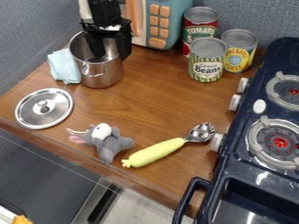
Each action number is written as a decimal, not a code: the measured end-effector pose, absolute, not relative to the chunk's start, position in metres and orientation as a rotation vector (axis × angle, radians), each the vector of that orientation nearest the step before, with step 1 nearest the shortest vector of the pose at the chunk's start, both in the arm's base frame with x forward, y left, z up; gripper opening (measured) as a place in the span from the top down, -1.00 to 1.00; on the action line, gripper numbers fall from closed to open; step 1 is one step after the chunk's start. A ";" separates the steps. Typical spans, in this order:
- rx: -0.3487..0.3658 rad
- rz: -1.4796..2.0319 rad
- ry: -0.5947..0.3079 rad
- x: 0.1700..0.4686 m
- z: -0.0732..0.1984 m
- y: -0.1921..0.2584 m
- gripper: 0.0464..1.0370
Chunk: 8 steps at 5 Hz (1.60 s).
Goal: Put the silver pot on the blue cloth
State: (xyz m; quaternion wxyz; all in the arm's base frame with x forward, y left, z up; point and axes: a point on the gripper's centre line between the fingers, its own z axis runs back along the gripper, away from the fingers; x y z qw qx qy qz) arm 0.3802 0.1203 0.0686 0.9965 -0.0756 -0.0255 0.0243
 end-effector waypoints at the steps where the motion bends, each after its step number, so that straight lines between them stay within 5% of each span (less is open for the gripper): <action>1: -0.125 0.028 -0.124 0.374 0.094 0.116 -0.93; 5: 0.024 -0.099 -0.055 0.368 0.109 0.089 -0.93; 8: -0.020 -0.085 -0.035 0.365 0.108 0.087 -0.93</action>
